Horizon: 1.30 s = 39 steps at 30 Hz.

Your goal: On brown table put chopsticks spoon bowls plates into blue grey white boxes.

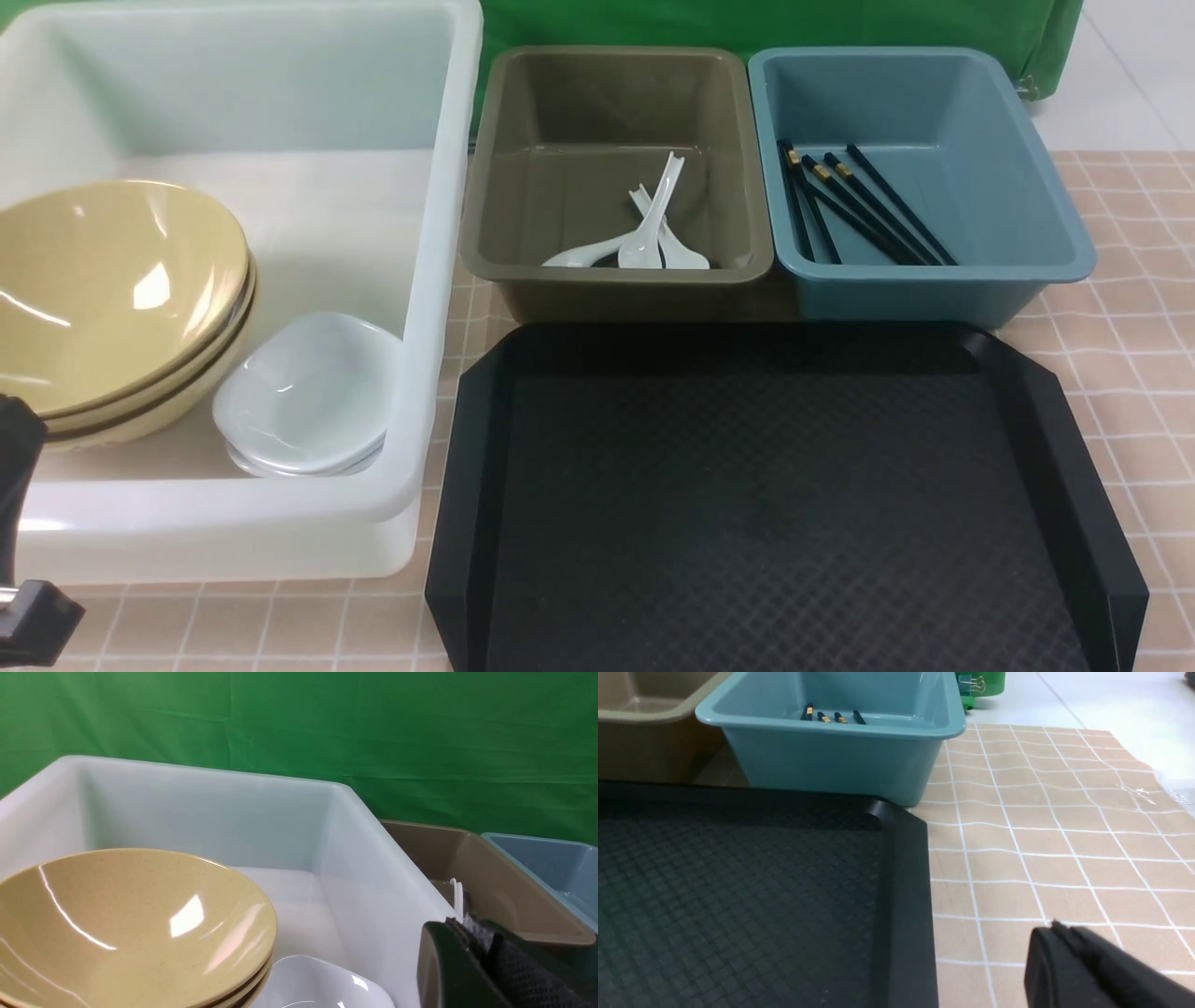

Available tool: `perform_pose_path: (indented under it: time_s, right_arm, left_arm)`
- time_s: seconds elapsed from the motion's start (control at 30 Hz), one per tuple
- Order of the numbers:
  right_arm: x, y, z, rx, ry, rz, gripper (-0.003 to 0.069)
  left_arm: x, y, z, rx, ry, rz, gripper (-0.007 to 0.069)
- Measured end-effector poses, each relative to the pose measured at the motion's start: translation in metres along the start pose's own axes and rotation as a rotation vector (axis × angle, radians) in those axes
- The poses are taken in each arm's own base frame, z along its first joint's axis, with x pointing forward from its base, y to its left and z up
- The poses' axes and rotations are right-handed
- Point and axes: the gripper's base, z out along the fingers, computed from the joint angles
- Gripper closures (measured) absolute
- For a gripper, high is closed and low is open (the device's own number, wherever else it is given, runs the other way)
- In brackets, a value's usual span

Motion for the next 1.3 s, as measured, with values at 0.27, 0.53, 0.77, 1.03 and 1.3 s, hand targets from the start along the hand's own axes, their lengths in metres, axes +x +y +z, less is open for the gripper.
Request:
perform_pose_path:
  time_s: [0.27, 0.53, 0.77, 1.03, 1.3]
  right_arm:
    - [0.0, 0.0, 0.0, 0.0, 0.001, 0.0, 0.0604]
    - [0.0, 0.0, 0.0, 0.0, 0.001, 0.0, 0.0593]
    - [0.0, 0.0, 0.0, 0.0, 0.001, 0.0, 0.0591]
    - [0.0, 0.0, 0.0, 0.0, 0.001, 0.0, 0.0589]
    - [0.0, 0.0, 0.0, 0.0, 0.0, 0.0, 0.0582]
  left_arm:
    - [0.0, 0.0, 0.0, 0.003, 0.004, 0.0, 0.0619]
    - [0.001, -0.001, 0.0, 0.01, 0.012, 0.0, 0.0619]
    - [0.002, -0.001, 0.0, 0.01, 0.014, 0.0, 0.0619]
    - [0.042, 0.007, -0.007, -0.033, 0.053, 0.075, 0.0619]
    - [0.085, 0.017, -0.011, -0.117, 0.16, -0.045, 0.0619]
